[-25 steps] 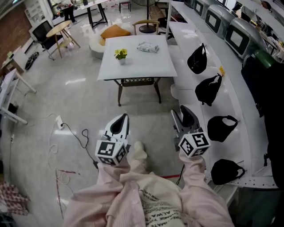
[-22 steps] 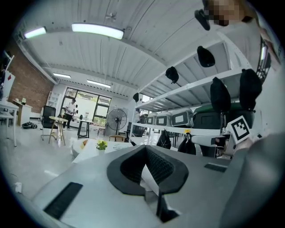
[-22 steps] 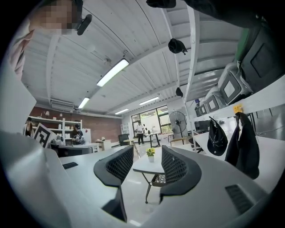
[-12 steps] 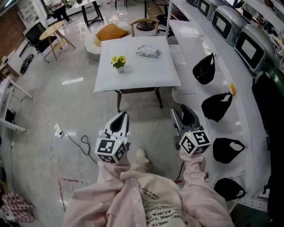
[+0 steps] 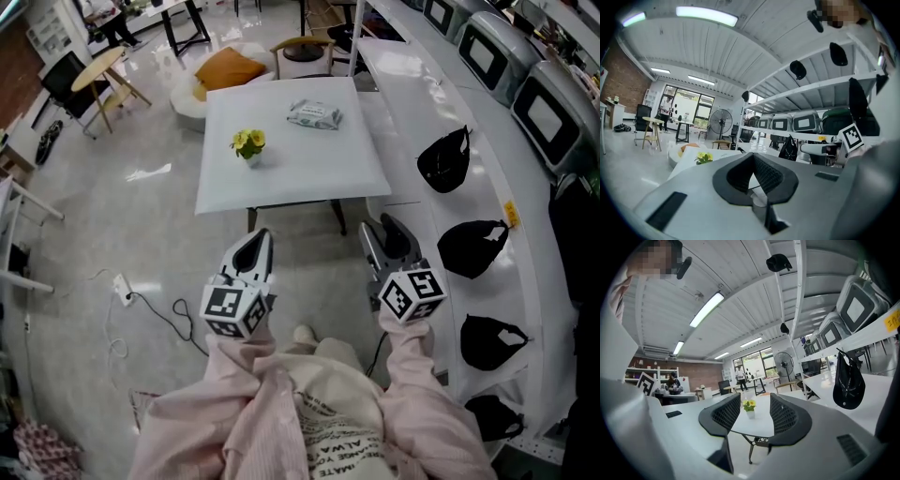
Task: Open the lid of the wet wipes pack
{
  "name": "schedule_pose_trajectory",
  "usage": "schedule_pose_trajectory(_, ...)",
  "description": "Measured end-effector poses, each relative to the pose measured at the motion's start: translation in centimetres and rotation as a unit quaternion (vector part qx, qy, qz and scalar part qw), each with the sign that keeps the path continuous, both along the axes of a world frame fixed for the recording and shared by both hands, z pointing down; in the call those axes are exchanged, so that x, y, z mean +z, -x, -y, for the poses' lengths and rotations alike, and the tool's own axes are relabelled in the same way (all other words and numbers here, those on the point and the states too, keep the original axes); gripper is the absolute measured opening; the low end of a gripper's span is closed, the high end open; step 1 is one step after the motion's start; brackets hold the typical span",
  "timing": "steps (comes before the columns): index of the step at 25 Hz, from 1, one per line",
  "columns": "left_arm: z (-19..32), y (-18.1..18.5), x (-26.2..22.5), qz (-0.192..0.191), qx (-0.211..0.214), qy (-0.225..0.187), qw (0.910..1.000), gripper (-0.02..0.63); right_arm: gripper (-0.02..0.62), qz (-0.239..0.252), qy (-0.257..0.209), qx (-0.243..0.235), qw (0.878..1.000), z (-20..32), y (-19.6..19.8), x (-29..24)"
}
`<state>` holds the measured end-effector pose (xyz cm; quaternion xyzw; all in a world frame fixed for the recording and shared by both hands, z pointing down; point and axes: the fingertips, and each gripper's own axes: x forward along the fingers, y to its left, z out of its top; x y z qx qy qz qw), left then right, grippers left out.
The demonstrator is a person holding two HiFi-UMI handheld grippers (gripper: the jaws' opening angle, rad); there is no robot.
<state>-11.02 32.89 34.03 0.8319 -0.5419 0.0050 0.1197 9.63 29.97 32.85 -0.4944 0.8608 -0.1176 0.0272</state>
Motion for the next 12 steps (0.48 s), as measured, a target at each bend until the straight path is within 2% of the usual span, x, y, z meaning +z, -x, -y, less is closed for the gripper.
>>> schedule_pose_trajectory(12, 4.8, 2.1, 1.1, -0.01, -0.008, 0.009, 0.9999, -0.005, 0.166, -0.004, 0.004, -0.008, 1.0, 5.4, 1.9, 0.8)
